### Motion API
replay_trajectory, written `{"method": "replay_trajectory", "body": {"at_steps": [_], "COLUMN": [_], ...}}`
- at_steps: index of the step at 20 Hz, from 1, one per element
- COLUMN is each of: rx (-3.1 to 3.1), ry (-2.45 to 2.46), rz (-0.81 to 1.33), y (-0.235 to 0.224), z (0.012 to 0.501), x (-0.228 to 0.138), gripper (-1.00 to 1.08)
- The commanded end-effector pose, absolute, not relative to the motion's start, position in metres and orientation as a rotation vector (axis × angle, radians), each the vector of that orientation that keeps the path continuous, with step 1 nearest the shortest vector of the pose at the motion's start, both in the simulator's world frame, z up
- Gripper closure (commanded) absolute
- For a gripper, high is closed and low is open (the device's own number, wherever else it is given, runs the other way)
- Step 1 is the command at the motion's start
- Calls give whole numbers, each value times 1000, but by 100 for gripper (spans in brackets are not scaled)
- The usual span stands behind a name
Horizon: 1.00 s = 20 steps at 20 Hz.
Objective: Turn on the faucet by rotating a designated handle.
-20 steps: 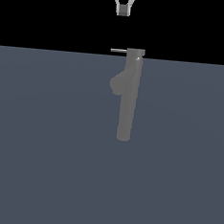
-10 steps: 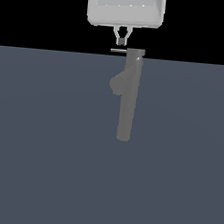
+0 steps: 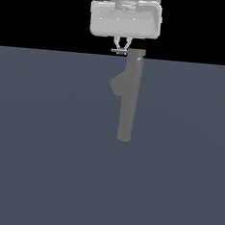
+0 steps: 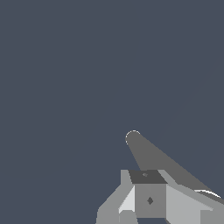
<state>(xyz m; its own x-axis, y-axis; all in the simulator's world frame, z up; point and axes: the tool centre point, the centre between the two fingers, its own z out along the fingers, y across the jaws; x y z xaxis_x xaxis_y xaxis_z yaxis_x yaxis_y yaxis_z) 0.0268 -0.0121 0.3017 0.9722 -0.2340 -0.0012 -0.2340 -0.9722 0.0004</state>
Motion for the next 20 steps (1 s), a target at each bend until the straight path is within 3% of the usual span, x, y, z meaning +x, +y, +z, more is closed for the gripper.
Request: {"method": "replay_trajectory", "body": {"at_steps": [1,20], "rx": [3120,3118], "ry": [-371,-382], "rz": [0,12], "y": [-12,2], "z": [301,301], "x": [28,-11], "gripper": [108,108]}}
